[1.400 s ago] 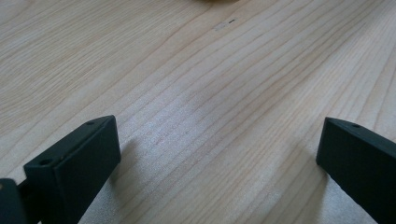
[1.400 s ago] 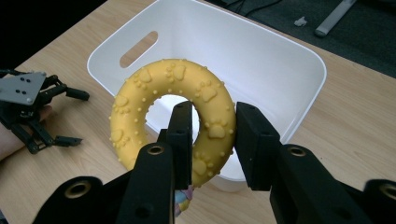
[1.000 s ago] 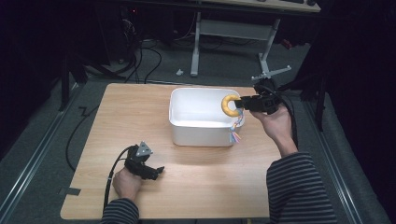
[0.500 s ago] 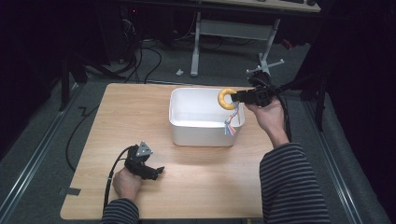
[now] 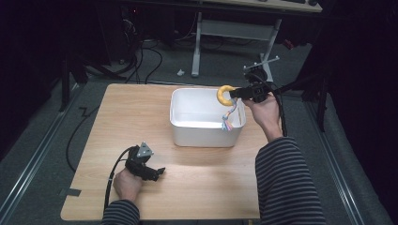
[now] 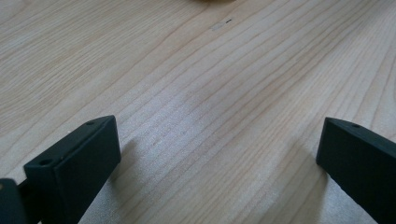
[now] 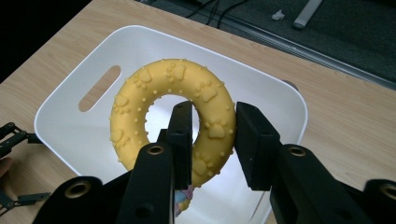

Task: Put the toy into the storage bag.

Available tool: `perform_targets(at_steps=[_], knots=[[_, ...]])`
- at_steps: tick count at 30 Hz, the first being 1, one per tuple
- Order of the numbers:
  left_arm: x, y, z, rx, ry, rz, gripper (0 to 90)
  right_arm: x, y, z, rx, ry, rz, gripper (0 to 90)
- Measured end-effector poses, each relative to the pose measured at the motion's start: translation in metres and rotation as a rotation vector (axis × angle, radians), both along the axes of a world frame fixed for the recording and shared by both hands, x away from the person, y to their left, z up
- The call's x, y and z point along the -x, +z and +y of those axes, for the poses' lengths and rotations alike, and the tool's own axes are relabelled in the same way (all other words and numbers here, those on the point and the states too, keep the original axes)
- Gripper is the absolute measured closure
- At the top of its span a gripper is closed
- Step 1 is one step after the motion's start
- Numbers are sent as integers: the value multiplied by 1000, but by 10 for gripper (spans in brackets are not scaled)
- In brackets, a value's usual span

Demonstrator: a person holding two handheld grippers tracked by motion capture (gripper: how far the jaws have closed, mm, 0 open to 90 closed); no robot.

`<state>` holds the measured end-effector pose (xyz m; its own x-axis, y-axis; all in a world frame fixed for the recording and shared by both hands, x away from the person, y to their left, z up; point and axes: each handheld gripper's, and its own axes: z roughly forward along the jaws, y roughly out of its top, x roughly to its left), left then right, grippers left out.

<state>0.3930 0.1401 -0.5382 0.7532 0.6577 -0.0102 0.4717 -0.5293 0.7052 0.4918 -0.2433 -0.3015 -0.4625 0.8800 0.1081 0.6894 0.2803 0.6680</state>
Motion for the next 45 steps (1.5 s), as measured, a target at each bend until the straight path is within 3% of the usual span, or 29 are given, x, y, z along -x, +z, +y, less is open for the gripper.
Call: perform_targets(at_steps=[9,15,21,26,45], knots=[[0,0,0,-2,-5,0,1,-14,-11,8,6,-36,13,688],[0,0,0,-2,-6,1,1,-16,-15,14,21,-43,-6,688],[0,0,0,-3,-8,1,0,-19,-24,19,33,-52,3,688],[0,0,0,-2,-7,0,0,-21,-32,24,55,-45,16,688],[0,0,0,1,-5,2,0,-16,-60,31,68,2,86,687]])
